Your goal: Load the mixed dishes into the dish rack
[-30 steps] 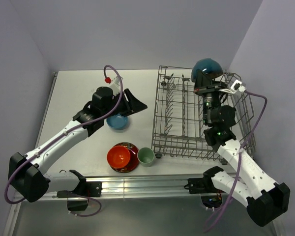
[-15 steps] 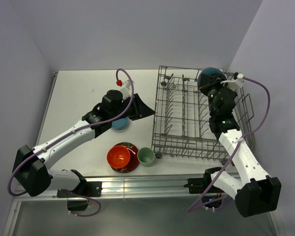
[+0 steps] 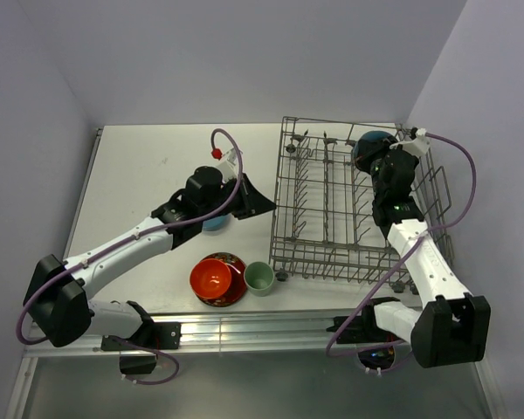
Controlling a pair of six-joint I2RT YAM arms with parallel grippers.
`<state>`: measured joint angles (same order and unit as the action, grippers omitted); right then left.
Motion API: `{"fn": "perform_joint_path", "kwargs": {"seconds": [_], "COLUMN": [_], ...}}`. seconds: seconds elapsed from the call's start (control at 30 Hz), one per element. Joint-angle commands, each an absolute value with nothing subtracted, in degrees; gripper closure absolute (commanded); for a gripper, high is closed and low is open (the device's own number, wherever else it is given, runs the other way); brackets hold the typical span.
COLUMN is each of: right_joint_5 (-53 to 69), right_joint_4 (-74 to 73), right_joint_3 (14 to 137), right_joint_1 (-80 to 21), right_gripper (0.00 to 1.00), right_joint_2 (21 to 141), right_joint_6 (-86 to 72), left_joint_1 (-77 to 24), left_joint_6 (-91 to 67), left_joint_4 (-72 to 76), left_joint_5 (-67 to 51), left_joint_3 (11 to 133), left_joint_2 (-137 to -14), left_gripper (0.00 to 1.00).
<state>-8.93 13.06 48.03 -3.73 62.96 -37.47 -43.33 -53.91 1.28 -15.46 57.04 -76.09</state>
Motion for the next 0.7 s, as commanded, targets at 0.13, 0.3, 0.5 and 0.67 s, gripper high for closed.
{"fn": "perform_joint_path", "kwargs": {"seconds": [0.13,0.3,0.5,0.67], "right_joint_5": [-10.28,-11.07,-11.78,-13.01], "right_joint_4": [20.66,20.21,21.45,22.24], "right_joint_3": [49.92,49.13,48.34,48.08], "right_joint_1": [-3.16,-3.08,-3.08,-2.99], "right_gripper": [1.00,1.00,1.00,1.00], "right_joint_2": [63.46,64.95,67.40,70.22], "right_joint_6": [-35.51,-35.59,-35.51,-35.42], "left_joint_1": [-45.35,-46.32,-46.85,-47.72], "left_joint_6": [-54.40,-54.67,-54.14,-53.88], "left_joint_4": [5.19,5.54,5.01,5.63], "left_joint_5": [-15.21,-15.20,-15.56,-15.91], "left_joint_3": [54.93,53.53,53.88,53.61], "left_joint_2": [-73.04,-71.63,-71.19,-71.54], "left_gripper": [1.00,1.00,1.00,1.00]}}
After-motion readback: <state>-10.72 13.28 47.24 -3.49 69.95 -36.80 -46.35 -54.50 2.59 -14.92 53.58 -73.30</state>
